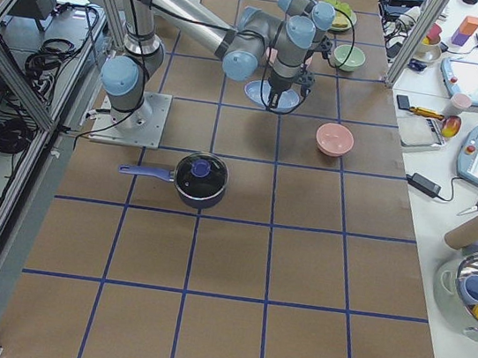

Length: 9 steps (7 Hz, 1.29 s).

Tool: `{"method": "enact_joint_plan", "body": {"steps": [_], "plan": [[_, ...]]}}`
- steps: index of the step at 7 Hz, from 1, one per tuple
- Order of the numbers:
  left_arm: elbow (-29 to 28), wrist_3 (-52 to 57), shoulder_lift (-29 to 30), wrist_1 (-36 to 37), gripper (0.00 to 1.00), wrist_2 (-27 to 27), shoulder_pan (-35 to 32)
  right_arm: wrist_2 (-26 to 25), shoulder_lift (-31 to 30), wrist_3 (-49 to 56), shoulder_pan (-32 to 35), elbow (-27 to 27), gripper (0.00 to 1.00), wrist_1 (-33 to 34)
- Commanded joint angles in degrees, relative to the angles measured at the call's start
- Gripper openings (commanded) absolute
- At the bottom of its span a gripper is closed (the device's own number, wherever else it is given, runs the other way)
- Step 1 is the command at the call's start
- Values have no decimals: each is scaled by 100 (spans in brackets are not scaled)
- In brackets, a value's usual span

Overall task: Stack three plates with pink and blue
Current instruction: 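Lower the pink plate onto the cream plate and open the left gripper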

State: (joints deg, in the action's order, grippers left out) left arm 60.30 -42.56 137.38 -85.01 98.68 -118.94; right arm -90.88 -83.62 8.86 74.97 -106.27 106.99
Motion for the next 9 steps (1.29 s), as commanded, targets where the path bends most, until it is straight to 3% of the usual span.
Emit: {"method": "enact_joint_plan", "body": {"steps": [1,7,8,9], "plan": [[-1,54,26,-41,0,11,64,26,30,-24,9,-16,0,6],[8,125,43,-68,0,11,144,62,39,-68,44,-42,0,14],[-1,125,78,-59,19,28,143,36,39,-77,97,-42,0,14],[-10,73,96,-50,50,20,143,18,39,-86,132,-34,0,14]]}}
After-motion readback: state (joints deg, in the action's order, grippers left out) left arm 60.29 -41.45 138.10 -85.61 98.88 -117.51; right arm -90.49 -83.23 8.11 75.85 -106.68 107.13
